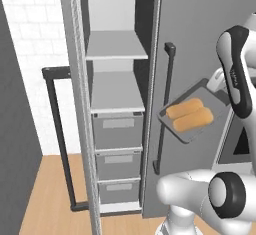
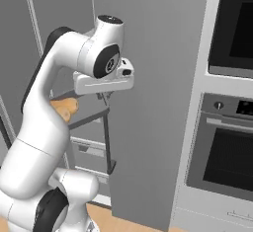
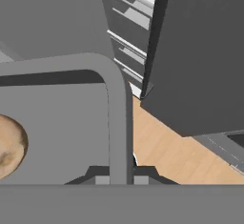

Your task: Take the meat container that has the shrimp and place it on the second highest rack of the freezer. Then take the vegetable container that has the squashs and place it on the highest rack of the freezer.

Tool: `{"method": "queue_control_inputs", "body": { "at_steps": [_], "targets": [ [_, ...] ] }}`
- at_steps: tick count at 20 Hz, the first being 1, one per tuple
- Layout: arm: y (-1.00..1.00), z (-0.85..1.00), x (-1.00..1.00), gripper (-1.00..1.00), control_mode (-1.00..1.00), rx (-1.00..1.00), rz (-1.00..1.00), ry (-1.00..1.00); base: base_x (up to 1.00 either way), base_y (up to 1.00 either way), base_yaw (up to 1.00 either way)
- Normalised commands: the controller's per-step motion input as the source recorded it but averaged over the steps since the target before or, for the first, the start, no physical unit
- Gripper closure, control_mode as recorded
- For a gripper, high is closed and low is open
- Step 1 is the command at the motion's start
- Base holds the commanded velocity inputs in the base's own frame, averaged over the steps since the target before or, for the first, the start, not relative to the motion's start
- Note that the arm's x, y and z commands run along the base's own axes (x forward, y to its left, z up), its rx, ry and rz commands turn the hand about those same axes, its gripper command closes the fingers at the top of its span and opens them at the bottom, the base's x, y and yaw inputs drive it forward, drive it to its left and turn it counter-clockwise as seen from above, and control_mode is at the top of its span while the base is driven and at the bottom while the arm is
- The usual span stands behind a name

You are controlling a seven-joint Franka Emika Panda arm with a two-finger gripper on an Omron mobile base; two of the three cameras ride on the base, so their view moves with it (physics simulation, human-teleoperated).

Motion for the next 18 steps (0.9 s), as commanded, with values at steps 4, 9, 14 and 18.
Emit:
{"method": "queue_control_inputs", "body": {
  "at_steps": [4, 9, 14, 18],
  "targets": [
    [0.0, 0.0, 0.0, 1.0, 1.0, 0.0, 0.0, 0.0, 0.21, 0.47, -0.29],
    [0.0, 0.0, 0.0, 1.0, 1.0, 0.0, 0.0, 0.0, 0.09, 0.51, -0.26],
    [0.0, 0.0, 0.0, 1.0, 1.0, 0.0, 0.0, 0.0, 0.19, 0.31, -0.14],
    [0.06, 0.0, 0.05, 1.0, -1.0, 0.0, 0.04, 0.01, 0.05, 0.02, 0.04]
  ]
}}
